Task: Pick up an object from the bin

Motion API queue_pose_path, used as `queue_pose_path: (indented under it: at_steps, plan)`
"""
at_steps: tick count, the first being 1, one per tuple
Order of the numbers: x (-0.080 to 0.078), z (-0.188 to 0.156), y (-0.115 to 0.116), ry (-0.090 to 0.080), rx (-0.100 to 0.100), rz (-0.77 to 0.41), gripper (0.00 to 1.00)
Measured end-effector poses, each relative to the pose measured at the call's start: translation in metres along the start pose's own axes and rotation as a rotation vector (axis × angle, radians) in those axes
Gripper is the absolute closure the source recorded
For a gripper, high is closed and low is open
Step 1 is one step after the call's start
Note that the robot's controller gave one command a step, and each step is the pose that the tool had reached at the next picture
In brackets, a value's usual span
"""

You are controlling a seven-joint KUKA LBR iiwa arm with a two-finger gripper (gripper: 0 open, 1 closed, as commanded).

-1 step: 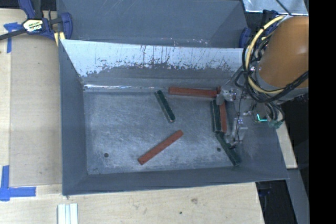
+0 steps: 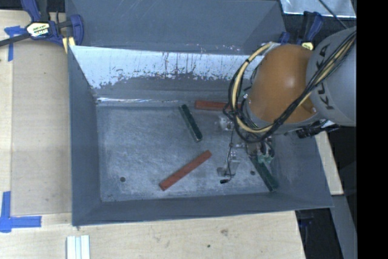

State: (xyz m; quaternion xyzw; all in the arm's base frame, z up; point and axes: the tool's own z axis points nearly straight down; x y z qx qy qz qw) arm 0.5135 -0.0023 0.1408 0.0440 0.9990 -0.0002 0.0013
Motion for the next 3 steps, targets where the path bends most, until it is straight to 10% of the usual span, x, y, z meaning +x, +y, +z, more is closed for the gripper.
queue_pose_path:
  at_steps: [1,2,3]
  plan:
    - [0.028,0.072,0.018,-0.007,-0.001,-0.076,0.00]
    - [0.028,0.070,0.017,-0.003,0.000,-0.077,1.00]
    - [0.029,-0.067,0.011,-0.008,-0.001,-0.100,1.00]
